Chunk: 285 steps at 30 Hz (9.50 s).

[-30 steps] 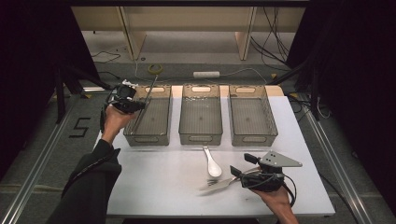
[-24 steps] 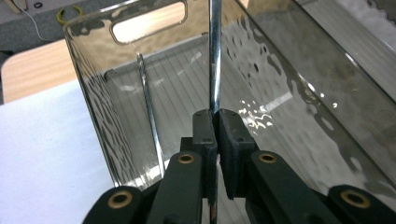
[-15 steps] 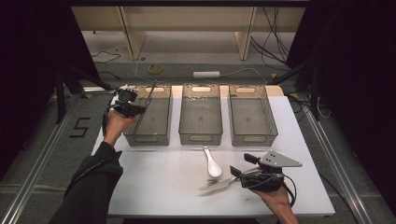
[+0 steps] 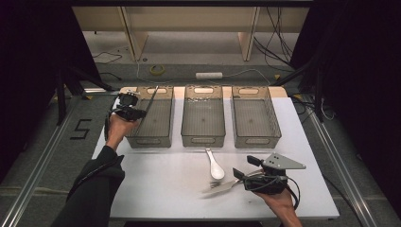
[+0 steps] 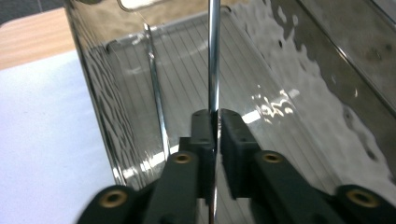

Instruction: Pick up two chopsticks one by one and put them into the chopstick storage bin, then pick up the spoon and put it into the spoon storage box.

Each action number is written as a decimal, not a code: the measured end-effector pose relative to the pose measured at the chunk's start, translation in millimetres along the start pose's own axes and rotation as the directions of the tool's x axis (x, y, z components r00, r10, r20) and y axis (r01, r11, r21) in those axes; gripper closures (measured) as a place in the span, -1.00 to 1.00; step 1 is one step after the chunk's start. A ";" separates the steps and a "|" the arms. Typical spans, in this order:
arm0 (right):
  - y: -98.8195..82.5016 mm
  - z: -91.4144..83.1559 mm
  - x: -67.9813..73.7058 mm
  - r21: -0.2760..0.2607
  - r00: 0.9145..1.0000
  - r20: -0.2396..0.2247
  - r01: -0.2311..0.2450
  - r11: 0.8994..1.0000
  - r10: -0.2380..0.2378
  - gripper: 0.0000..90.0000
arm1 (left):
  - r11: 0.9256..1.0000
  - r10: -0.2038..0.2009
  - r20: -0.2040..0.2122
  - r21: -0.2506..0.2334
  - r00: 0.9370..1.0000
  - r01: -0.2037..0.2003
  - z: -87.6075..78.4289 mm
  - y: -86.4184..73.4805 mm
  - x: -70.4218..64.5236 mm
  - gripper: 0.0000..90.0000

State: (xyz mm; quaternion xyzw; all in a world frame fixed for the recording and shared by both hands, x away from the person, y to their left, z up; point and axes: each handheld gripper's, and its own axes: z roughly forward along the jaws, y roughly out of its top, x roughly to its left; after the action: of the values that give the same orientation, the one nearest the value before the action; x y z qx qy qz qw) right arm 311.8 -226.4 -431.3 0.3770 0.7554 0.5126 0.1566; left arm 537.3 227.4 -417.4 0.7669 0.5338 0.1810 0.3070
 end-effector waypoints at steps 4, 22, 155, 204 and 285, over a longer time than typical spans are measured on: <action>0.0 -0.3 0.1 -0.002 1.000 -0.001 0.003 1.000 -0.003 -0.38 | 1.000 -0.015 0.001 0.020 1.000 0.015 -0.4 -0.5 -0.5 0.40; 6.1 10.5 6.7 0.060 0.999 -0.035 0.017 0.998 -0.015 -0.39 | 0.995 -0.032 0.148 -0.093 0.988 0.046 -55.2 -21.6 -13.5 -0.31; 36.7 166.3 0.2 0.608 0.995 -0.097 0.082 0.790 -0.028 0.76 | 0.917 0.230 0.276 -0.383 0.933 -0.112 -112.9 -137.1 -93.1 -0.64; 110.8 129.4 -12.7 0.382 0.991 -0.099 0.117 0.917 -0.085 0.90 | 0.913 0.198 0.282 -0.403 0.939 -0.072 -113.0 -136.4 -90.1 -0.64; 145.6 219.1 -45.9 0.366 0.991 0.126 -0.010 0.930 -0.039 0.89 | 0.905 0.201 0.278 -0.420 0.939 -0.069 -115.8 -137.6 -90.5 -0.64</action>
State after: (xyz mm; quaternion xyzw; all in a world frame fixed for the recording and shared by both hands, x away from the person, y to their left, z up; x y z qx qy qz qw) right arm 538.5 -88.4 -401.4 0.4267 0.8286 0.3357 0.1368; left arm 336.9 208.7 -417.9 0.7414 0.3737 0.1837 0.5262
